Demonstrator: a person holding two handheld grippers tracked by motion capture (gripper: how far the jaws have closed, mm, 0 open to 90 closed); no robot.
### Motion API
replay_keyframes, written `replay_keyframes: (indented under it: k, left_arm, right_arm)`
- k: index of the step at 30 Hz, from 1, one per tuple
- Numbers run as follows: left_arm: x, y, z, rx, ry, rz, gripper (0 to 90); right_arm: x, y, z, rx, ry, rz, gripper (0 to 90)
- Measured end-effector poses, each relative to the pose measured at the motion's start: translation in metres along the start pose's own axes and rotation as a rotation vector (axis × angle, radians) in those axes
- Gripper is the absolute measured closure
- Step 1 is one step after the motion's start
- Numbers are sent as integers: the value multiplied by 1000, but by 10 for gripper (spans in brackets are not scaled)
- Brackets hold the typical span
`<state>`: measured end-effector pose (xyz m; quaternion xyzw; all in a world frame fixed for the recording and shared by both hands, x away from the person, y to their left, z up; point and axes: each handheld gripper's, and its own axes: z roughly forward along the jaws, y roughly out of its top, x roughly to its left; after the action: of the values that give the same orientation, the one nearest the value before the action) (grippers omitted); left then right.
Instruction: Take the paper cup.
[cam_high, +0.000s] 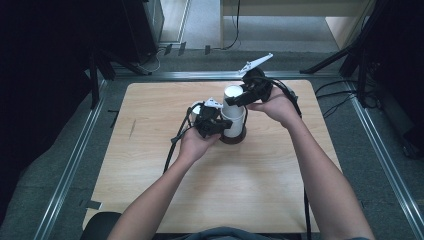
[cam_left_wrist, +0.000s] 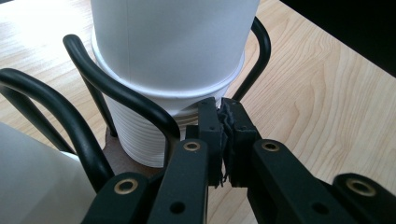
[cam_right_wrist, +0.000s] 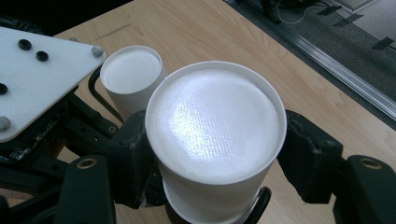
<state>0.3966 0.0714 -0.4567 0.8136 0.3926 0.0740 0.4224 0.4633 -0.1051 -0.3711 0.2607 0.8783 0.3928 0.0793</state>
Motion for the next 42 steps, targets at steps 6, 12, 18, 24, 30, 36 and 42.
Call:
replay_keyframes:
  k: [6, 12, 18, 24, 30, 36, 42]
  left_arm:
    - [-1, 0, 0, -2, -1, 5, 872]
    - [1, 0, 0, 3, -5, 7, 866]
    - [1, 0, -1, 10, -9, 14, 858]
    - [1, -1, -1, 13, -10, 14, 852]
    - [1, -1, -1, 15, -14, 14, 848]
    - [1, -1, 0, 16, -13, 14, 843]
    - [0, -1, 0, 28, -19, 20, 828]
  right_arm:
    - [0, 2, -3, -2, 2, -2, 327]
    - [1, 11, -17, -19, 13, 13, 329]
    - [4, 19, -26, -19, 10, 18, 330]
    - [6, 27, -39, -26, 14, 12, 332]
    - [8, 31, -55, -41, 10, 10, 332]
    - [11, 33, -75, -58, 22, 8, 335]
    - [16, 28, -88, -42, 23, -16, 335]
